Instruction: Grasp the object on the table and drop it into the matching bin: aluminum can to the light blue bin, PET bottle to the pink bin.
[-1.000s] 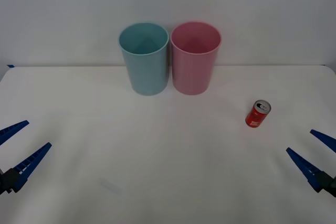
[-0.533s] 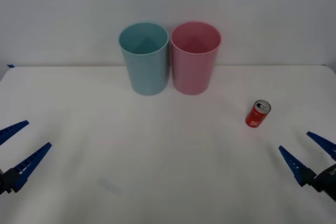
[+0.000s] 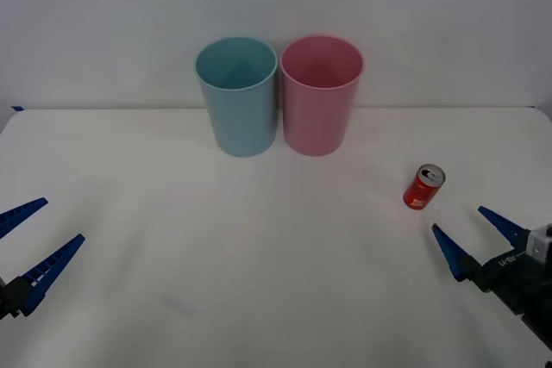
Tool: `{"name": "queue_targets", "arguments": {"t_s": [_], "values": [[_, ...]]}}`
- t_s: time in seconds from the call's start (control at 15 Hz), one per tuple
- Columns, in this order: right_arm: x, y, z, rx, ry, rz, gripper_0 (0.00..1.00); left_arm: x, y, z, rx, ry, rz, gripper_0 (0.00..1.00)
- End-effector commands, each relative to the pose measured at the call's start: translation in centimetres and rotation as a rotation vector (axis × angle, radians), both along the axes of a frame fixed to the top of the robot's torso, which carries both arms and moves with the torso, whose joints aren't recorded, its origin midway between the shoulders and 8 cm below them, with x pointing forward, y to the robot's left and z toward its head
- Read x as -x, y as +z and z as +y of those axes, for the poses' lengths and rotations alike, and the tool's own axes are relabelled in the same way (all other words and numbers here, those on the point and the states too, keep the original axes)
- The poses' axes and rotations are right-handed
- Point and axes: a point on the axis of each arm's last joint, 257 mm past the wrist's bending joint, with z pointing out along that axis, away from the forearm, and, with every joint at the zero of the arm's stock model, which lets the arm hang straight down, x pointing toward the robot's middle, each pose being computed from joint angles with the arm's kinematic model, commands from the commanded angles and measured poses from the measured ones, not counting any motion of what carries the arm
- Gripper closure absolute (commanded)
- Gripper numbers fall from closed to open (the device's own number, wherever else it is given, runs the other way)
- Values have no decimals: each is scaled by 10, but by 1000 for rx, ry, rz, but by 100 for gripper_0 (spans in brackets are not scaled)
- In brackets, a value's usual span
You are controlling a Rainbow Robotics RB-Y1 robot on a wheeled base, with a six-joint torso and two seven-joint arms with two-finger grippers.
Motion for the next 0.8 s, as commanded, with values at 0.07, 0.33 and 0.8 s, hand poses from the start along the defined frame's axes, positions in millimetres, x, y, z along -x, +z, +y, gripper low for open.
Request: {"name": "queue_targets", "arguments": {"t_s": [0.07, 0.33, 0.8], "values": [[-14, -5, 4, 23, -37, 5, 0, 0, 0, 0, 0, 0, 0, 0], [-42, -18, 12, 14, -37, 21, 0, 0, 0, 0, 0, 0, 0, 0], [-83, -23, 25, 32, -66, 24, 0, 0, 0, 0, 0, 0, 0, 0]]}}
